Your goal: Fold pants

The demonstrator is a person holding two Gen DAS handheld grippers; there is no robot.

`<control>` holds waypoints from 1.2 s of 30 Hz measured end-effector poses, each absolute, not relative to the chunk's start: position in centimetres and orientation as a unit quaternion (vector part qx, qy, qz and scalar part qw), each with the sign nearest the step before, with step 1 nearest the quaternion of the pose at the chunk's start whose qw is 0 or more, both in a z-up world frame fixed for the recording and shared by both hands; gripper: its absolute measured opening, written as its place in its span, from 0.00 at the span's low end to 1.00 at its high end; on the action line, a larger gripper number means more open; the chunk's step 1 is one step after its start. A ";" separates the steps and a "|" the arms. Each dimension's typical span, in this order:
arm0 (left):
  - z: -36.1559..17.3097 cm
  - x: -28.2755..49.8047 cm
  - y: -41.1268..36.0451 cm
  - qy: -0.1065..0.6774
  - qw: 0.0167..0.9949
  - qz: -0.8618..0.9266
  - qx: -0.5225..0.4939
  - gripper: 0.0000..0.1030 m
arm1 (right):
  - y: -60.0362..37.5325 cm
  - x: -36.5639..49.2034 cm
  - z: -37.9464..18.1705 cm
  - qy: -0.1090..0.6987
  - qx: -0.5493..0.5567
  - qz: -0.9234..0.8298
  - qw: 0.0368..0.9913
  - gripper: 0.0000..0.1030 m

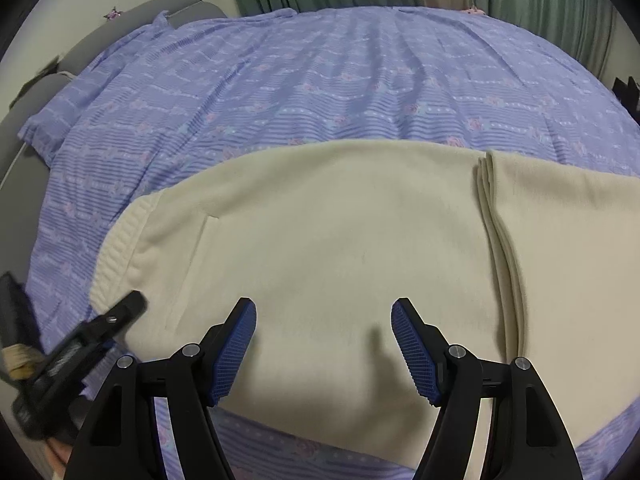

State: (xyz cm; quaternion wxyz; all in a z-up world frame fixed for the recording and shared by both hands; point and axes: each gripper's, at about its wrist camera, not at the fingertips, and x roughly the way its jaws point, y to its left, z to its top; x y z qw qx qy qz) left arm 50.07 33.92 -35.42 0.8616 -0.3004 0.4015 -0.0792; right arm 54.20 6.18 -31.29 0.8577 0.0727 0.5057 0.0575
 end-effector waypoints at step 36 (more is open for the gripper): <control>-11.8 48.4 0.6 0.320 0.944 -0.079 -0.006 0.23 | -19.9 45.9 -18.1 0.455 0.105 0.040 0.884 0.69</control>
